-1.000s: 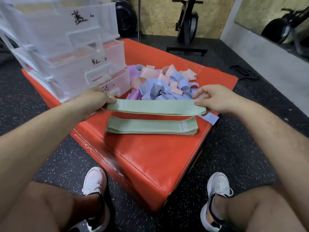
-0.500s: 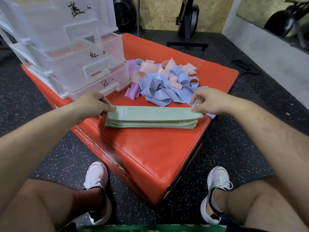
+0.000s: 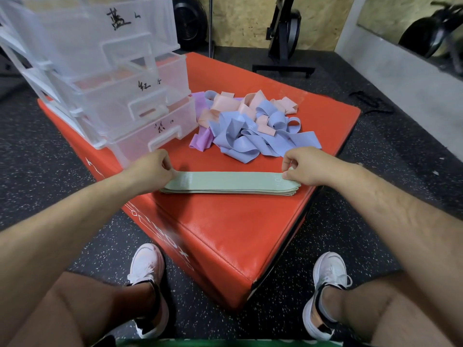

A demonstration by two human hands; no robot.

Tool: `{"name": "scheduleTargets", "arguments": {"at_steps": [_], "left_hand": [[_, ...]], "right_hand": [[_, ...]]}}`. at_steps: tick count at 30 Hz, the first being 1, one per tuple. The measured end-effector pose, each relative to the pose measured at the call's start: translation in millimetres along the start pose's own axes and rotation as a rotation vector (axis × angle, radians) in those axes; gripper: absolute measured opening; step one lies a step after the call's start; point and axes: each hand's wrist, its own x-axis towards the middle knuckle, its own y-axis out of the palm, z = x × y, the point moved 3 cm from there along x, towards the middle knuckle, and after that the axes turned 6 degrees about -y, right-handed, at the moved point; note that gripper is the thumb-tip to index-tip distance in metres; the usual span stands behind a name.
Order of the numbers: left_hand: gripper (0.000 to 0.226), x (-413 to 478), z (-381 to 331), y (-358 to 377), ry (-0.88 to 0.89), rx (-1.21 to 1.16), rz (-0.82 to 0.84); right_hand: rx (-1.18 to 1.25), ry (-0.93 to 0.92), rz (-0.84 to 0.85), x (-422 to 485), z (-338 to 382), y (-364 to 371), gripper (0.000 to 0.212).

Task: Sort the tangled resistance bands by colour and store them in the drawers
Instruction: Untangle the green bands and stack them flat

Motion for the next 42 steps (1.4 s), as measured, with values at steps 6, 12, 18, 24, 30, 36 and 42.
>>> {"name": "scheduleTargets", "arguments": {"at_steps": [6,12,18,24,30,36,42], "left_hand": [[0.021,-5.9,-9.5,2.8,0.138,0.223,-0.124],[0.044,-19.8,-55.5,14.7,0.528,0.414,-0.300],[0.040,-21.9,-79.4,63.9,0.505,0.349,0.100],[0.034,-16.0,-88.5,51.3,0.490,0.304,0.144],[0.028,-14.2,-90.6,56.4,0.470,0.305,0.207],[0.027,-37.0,-77.6,62.5,0.762,0.495,-0.145],[0.034,-51.0,-59.0,60.1,0.889,0.539,-0.290]], "right_hand": [[-0.194,-0.010,-0.012,-3.9,15.4,-2.9,0.026],[-0.226,-0.217,-0.057,1.0,54.5,5.4,0.043],[-0.184,-0.233,0.127,10.3,74.8,36.3,0.031],[-0.192,-0.256,0.112,14.6,80.4,34.7,0.032],[-0.177,-0.237,0.144,4.5,81.8,34.3,0.045],[-0.388,-0.394,-0.164,-20.3,86.6,53.2,0.038],[-0.496,-0.512,-0.331,-34.0,71.1,67.0,0.038]]}}
